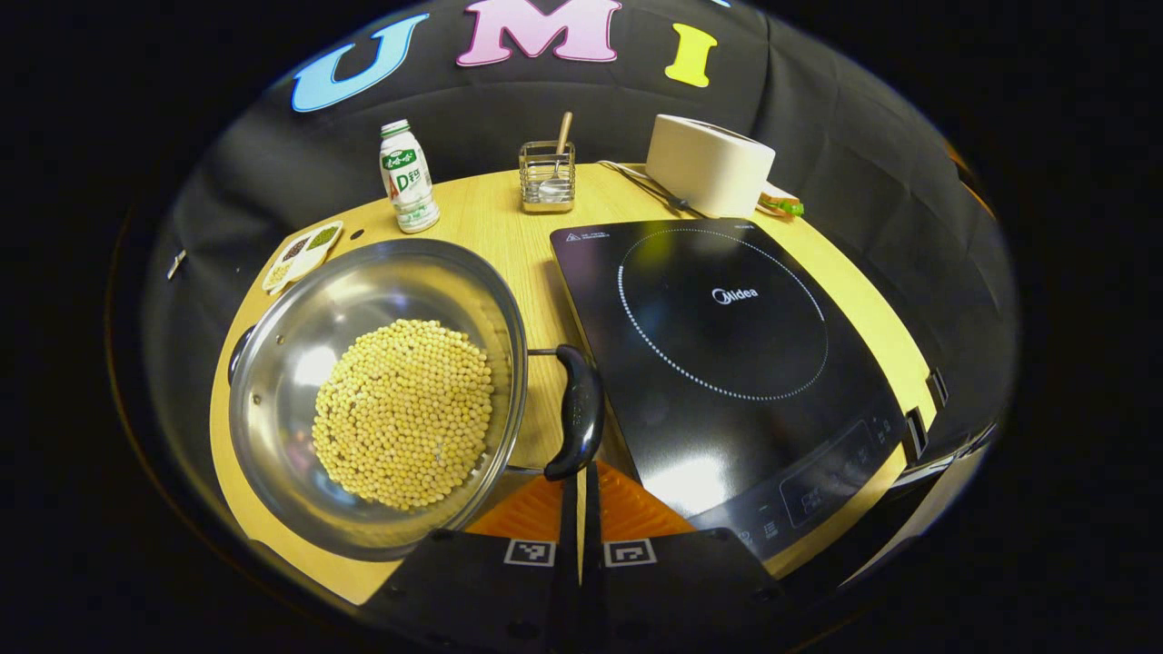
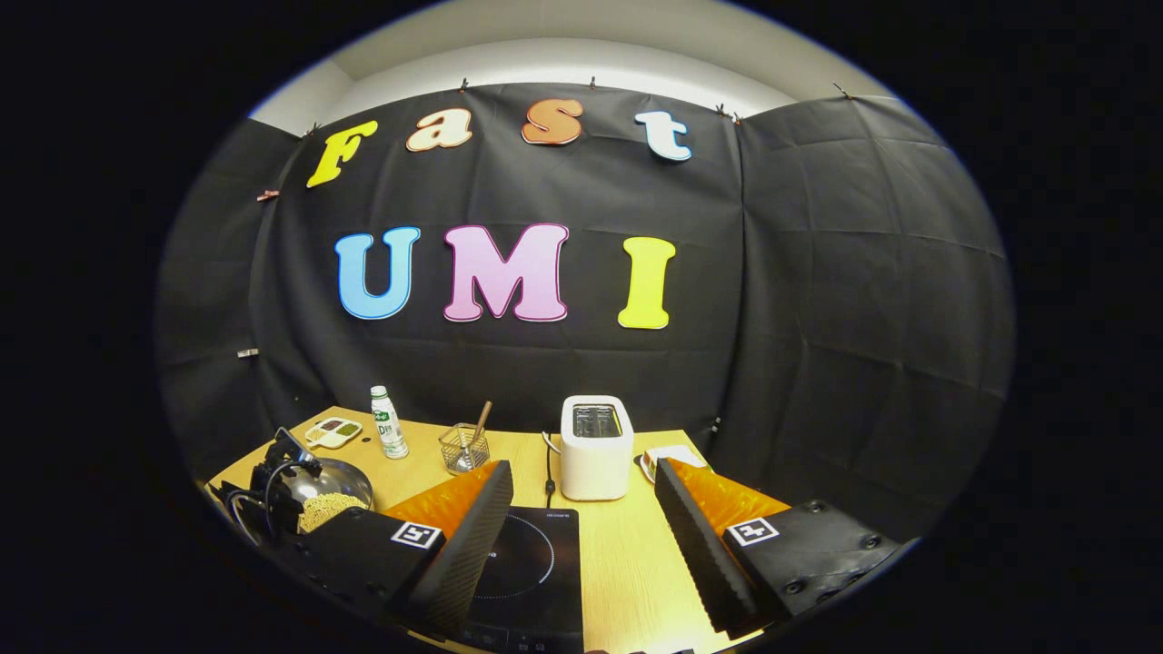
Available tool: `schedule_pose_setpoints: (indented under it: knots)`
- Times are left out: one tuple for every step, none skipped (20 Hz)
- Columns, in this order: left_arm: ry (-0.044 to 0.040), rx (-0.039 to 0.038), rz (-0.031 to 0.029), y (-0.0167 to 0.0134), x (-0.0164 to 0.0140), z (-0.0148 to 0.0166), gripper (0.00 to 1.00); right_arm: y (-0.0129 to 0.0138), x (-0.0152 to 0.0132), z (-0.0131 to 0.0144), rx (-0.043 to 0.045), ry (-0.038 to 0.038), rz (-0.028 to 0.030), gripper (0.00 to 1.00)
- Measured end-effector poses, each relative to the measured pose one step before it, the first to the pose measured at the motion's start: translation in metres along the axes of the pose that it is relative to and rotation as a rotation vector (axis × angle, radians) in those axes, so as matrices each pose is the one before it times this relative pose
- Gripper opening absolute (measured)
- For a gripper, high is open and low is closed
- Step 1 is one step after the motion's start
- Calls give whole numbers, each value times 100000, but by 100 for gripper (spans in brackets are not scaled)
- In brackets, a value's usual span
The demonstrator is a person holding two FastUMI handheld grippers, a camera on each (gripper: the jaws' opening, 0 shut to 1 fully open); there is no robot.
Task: First push the handle of the pot to place it horizontally, then grasp the pot with both hands and set it on the induction cooktop.
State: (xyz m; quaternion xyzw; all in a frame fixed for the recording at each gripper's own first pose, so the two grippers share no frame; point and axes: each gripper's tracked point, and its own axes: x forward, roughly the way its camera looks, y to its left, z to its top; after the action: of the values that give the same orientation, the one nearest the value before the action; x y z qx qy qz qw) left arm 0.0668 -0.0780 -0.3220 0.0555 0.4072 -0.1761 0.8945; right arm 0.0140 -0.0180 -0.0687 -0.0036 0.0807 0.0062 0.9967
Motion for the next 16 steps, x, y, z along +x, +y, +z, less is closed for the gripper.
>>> schedule_pose_setpoints:
  knots:
    - [-214,110,126,-7,262,376,5,-120,98,-66,15,160,-104,98]
    - [-215,89,136,35,218,364,5,-182,35,8,-19,211,-281,98]
    - [-230,25,146,93,301,274,5,-310,33,-135,75,249,-357,98]
    - [-75,93,162,59,213,357,5,-271,85,-29,195,231,-474,98]
    - [-134,182,109,-10,274,318,5,-252,43,-56,267,201,-527,98]
    - [-18,149,57,62,187,300,5,-283,93,-44,54,154,-641,98]
    - [-100,101,-19,57,205,255,5,-287,110,20,69,61,-526,98]
    - [-149,-151,13,85,216,304,5,-121,3,-40,135,159,-299,98]
    - [-264,-467,-28,99,155,241,5,-119,21,-116,-3,126,-122,98]
    - [-235,-621,5,87,187,303,5,-134,77,-78,-72,276,-238,98]
    - [-390,-194,293,145,178,350,5,-94,162,-133,92,411,-138,98]
    - [-600,-81,673,180,25,254,5,-86,47,-6,322,260,-70,98]
    - [-770,592,1334,313,134,271,5,-44,34,29,315,130,-93,98]
    - [-626,1084,556,137,133,277,5,-3,111,-52,229,113,-4,98]
    - [-315,1054,345,35,86,286,5,68,74,-53,92,200,51,98]
    - [-127,782,7,61,93,129,5,76,-13,-54,-53,319,265,98]
